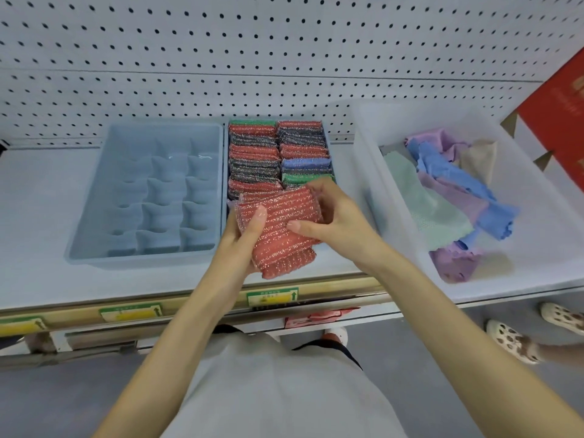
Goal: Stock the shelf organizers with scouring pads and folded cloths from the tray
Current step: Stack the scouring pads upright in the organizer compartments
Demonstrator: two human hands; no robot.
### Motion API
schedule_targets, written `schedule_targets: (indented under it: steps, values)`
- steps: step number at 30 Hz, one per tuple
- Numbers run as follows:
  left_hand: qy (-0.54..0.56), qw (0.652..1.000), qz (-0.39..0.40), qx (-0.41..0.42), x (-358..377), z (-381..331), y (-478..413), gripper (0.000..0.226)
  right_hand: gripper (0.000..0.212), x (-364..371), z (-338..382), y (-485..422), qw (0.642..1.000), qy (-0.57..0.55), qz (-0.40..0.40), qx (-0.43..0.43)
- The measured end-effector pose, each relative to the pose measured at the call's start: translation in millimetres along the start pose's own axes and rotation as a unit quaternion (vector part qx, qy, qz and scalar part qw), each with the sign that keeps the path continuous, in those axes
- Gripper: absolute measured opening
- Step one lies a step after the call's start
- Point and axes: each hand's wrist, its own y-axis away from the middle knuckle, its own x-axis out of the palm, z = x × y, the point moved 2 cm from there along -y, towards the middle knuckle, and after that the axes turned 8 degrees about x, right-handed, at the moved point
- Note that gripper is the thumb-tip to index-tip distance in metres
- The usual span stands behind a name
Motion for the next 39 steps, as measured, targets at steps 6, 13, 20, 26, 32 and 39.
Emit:
schedule_targets:
  steps: [6, 13, 20, 26, 32, 39]
  values:
    - [0.004, 0.999, -0.039, -0.006, -7.0, 1.6, 2.1, 0.053, 0.036, 12.6, -13.2, 0.2, 0.998, 0.041, -0.046, 0.004]
    - [0.000, 0.994, -0.087, -0.070, -15.3, 1.5, 1.1, 0.048, 0.029, 23.7, -15.0, 6.5, 0.990, 0.113, -0.067, -0.052]
    - [-0.019, 0.988, -0.103, -0.117, -34.8, 8.7, 5.4, 0.040, 0.026, 22.4, -17.6, 12.3, 0.997, 0.060, 0.046, 0.019]
    - [-0.002, 0.984, -0.124, -0.125, -51.3, 4.9, 10.3, 0.034, 0.073, -5.9, -32.2, 8.5, 0.995, -0.008, 0.018, 0.098]
    - [0.014, 0.977, -0.202, -0.065, -81.3, -6.9, 11.1, 0.019, 0.045, -66.2, -26.1, -4.3, 0.968, 0.124, -0.214, -0.045]
    - [0.023, 0.976, -0.211, -0.056, -93.2, -5.3, 8.8, 0.025, 0.027, -34.5, -44.1, -28.7, 0.832, 0.461, -0.181, -0.251]
